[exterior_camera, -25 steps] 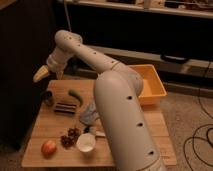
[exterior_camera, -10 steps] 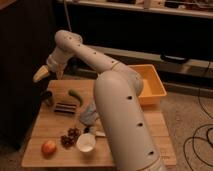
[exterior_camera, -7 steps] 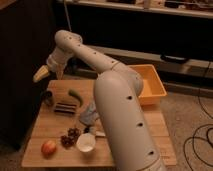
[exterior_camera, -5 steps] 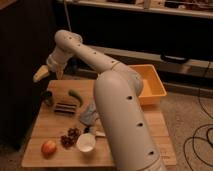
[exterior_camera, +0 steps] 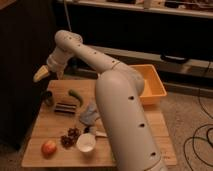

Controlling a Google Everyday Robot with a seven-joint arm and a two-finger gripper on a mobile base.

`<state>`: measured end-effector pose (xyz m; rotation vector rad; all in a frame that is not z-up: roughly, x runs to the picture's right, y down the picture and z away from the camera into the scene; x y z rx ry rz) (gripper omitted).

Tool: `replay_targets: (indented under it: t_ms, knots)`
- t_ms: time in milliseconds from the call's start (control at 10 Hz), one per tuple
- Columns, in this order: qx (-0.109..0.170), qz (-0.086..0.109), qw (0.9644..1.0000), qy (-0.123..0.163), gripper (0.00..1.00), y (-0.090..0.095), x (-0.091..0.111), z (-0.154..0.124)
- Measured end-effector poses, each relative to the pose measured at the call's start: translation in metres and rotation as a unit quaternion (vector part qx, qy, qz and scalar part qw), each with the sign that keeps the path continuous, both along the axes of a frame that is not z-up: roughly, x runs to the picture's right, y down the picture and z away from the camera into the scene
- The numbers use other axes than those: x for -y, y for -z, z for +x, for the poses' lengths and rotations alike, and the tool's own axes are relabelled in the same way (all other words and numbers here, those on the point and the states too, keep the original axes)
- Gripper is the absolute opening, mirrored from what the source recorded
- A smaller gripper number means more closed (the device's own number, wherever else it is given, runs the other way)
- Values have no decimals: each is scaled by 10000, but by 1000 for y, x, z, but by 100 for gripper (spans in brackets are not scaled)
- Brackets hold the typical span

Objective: Place towel in metal cup

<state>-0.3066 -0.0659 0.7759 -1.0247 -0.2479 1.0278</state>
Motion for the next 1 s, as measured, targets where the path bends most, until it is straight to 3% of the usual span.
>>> replay_targets:
  t_ms: [200, 500, 1000]
  knots:
    - [-462, 40, 9987, -208, 80, 5, -4, 25]
    - [-1099, 34, 9923, -574, 80, 10, -12, 85]
    - [-2114, -93, 9747, -718, 80, 16, -23, 167]
